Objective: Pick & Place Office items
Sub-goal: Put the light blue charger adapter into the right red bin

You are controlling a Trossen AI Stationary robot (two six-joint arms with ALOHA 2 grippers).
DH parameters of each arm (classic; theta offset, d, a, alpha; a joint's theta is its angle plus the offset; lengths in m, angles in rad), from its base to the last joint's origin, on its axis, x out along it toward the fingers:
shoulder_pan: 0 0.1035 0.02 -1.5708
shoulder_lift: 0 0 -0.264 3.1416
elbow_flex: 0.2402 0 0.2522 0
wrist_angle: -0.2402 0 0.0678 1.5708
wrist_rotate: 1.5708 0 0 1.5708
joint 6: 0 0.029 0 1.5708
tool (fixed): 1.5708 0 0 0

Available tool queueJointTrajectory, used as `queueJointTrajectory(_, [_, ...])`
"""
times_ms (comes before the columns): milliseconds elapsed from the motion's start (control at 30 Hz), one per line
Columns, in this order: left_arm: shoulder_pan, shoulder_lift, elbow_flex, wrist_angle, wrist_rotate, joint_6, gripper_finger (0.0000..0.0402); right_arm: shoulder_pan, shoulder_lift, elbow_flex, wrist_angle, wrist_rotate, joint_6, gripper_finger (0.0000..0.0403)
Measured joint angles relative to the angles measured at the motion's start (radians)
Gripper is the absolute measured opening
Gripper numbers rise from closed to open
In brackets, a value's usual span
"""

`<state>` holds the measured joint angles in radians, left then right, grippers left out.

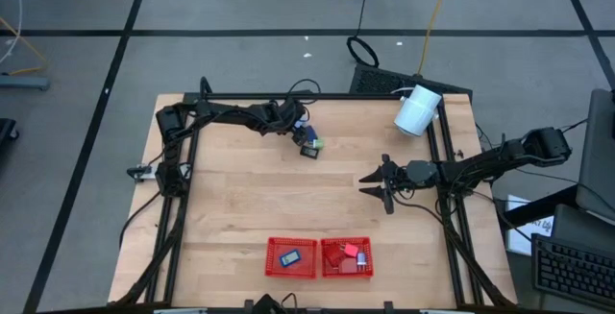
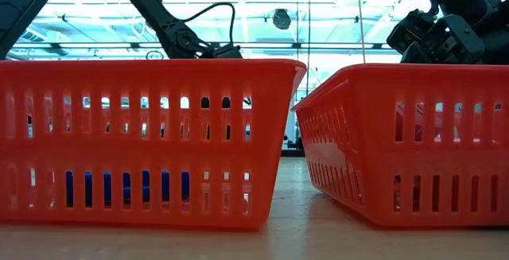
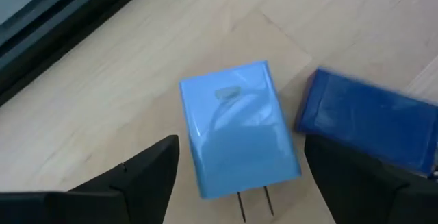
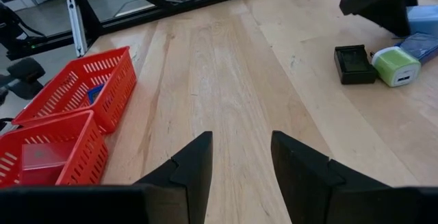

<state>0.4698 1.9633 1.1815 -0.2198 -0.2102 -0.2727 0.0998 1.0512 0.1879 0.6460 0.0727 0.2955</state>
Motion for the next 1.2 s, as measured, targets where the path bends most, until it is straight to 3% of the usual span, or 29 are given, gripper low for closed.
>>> queueJointTrajectory(300, [-0.002, 0.029, 0.002, 0.010, -0.021, -0.021, 0.0282, 0.000, 0.000, 0.000, -0.002, 0.001, 0.005, 0.0139])
queueJointTrajectory(533, [0.003, 0.029, 0.002, 0.009, 0.046, 0.034, 0.0214, 0.000, 0.000, 0.000, -0.003, 0.002, 0.004, 0.0139])
queueJointTrajectory(733, [0.003, 0.026, 0.001, 0.006, 0.044, 0.060, 0.0214, 0.000, 0.000, 0.000, -0.003, 0.002, 0.004, 0.0139])
queueJointTrajectory(967, [-0.009, -0.071, -0.002, -0.102, -0.013, 0.084, 0.0215, 0.000, 0.000, 0.000, -0.007, 0.003, 0.003, 0.0139])
queueJointTrajectory(1200, [-0.058, -0.246, -0.013, -0.165, 0.005, 0.110, 0.0216, 0.000, 0.000, 0.000, -0.008, 0.002, 0.000, 0.0139])
